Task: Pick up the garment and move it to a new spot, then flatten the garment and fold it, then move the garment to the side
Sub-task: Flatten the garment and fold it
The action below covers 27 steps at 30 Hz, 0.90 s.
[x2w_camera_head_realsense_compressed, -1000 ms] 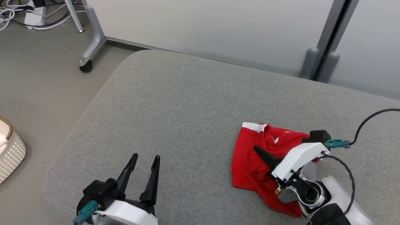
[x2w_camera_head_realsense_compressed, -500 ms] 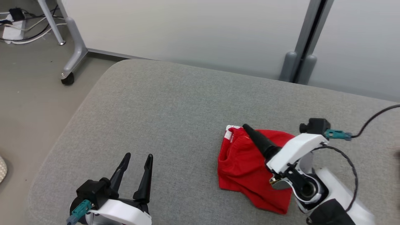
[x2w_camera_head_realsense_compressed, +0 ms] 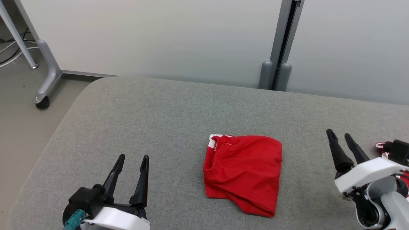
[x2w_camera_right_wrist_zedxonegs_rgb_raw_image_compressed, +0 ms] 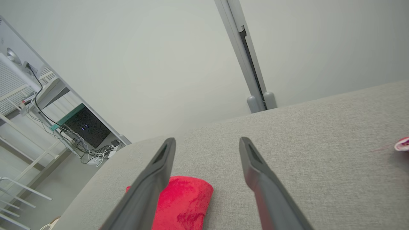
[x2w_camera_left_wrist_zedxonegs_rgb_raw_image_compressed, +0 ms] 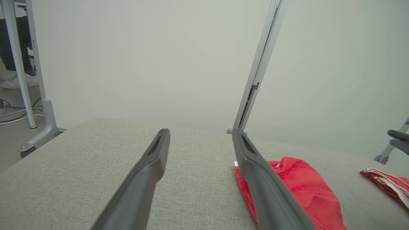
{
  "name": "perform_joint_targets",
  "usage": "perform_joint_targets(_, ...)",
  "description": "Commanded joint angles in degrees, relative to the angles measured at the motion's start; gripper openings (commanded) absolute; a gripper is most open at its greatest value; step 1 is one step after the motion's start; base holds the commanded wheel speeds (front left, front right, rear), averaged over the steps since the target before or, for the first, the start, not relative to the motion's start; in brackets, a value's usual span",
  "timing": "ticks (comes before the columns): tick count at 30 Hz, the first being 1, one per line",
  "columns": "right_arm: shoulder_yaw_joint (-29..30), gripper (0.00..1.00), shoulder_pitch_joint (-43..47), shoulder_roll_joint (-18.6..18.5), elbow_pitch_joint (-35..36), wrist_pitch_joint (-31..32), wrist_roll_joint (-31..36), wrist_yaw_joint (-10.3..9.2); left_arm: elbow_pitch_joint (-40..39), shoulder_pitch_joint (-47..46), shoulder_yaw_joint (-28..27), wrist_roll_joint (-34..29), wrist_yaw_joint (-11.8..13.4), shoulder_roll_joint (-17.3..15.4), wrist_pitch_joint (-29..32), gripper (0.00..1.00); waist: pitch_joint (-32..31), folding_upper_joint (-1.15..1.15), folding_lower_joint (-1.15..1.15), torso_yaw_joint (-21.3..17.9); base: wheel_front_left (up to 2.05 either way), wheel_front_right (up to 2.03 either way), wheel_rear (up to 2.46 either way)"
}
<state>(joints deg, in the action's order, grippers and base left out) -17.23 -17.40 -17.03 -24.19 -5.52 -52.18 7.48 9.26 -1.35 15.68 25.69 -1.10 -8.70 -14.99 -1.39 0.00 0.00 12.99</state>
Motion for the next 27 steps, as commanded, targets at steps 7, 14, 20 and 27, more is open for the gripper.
perform_joint_targets(7,9.0,1.00,8.6,3.6,4.5,-6.3,10.3,0.04,-1.6,1.9,-2.0,-2.1,0.2,0.1,-0.3,1.00,-0.1,0.00,0.00,-1.8,0.00,0.00,0.00)
perform_joint_targets(14,14.1,1.00,14.7,6.7,10.1,-9.0,22.0,0.04,-3.7,3.7,-5.1,-5.2,-0.8,0.9,-0.3,1.00,-0.2,0.00,0.00,-5.1,0.00,0.00,0.00)
perform_joint_targets(20,15.0,1.00,16.7,9.2,11.5,-9.8,31.0,0.04,-2.3,4.4,-6.9,-7.2,-1.5,1.8,-0.3,1.00,0.0,0.00,0.00,-6.8,0.00,0.00,0.00)
perform_joint_targets(27,15.5,1.00,17.4,11.5,13.9,-9.8,36.2,0.04,-0.8,5.1,-10.3,-10.1,-2.9,3.3,-0.3,1.00,-0.3,0.00,0.00,-8.4,0.00,0.00,0.00)
